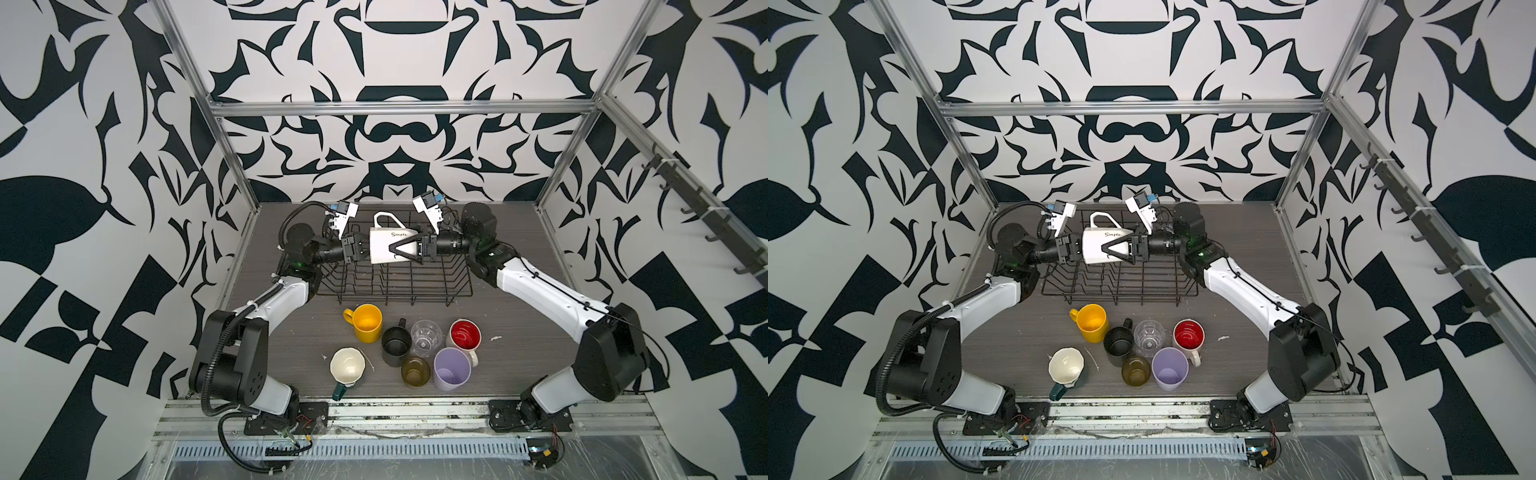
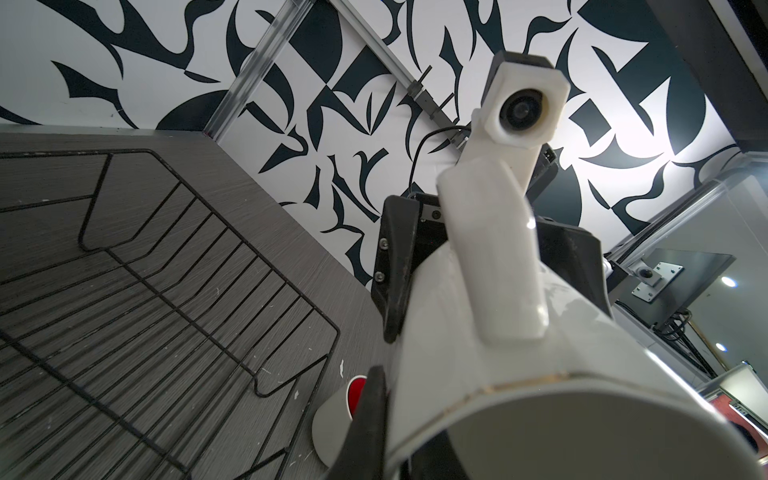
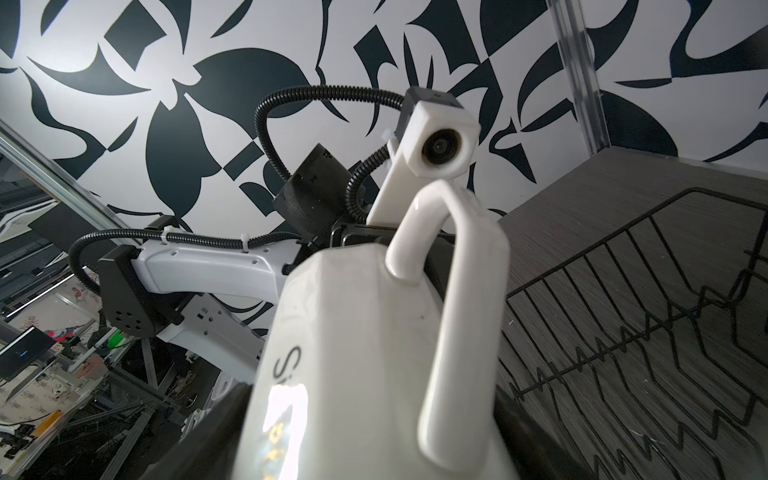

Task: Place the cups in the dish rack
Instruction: 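Close the right gripper on the white mug's body beside the left gripper, then open the left gripper and pull the mug away with the right gripper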

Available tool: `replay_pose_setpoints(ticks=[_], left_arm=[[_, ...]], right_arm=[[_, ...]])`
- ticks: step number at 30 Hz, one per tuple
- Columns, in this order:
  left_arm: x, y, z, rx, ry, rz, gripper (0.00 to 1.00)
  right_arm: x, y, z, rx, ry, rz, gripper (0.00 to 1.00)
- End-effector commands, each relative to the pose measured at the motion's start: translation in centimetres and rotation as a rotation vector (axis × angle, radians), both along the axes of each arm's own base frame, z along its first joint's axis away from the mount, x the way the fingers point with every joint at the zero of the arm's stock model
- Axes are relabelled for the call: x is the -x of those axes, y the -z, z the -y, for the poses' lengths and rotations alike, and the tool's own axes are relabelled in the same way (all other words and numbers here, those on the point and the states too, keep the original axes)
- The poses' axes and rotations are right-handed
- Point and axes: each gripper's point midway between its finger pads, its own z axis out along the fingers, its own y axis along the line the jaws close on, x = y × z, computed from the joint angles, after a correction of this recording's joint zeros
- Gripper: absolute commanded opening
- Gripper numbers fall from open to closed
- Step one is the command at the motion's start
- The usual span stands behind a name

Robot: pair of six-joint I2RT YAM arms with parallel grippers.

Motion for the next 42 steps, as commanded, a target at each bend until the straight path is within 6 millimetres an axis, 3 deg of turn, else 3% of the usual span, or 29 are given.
replay_pose_setpoints(ticks=[1,7,8,14,21,30,38,42], left_arm=[[1.8,-4.7,0.0,0.056,0.009,0.180,0.00],[1.5,-4.8,0.0,0.059,-0.001,0.180,0.01],[1.5,-4.9,0.0,0.059,-0.002,0.179,0.01],[1.4,-4.8,0.0,0.056,-0.009,0.175,0.06],[1.0,-4.6,-0.3,0.055,-0.032,0.172,0.18],[0.9,-4.6,-0.5,0.055,-0.046,0.175,0.46],[0.3,-4.1,-0.9,0.046,-0.083,0.174,0.80],[-0.3,-3.7,-1.2,0.036,-0.114,0.161,0.84]], right_arm=[[-0.8,-1.0,0.0,0.006,0.073,0.025,0.39],[-1.2,-1.1,0.0,0.015,0.091,0.015,0.01],[-1.2,-1.2,0.0,0.014,0.094,0.013,0.00],[-1.8,-2.0,0.4,0.004,0.148,0.008,0.00],[-1.7,-3.6,0.9,-0.020,0.178,0.020,0.00],[-1.5,-5.2,1.9,-0.038,0.205,0.048,0.00],[-1.7,-6.2,3.7,-0.019,0.268,0.067,0.00],[-1.6,-6.7,5.2,0.016,0.321,0.090,0.00]])
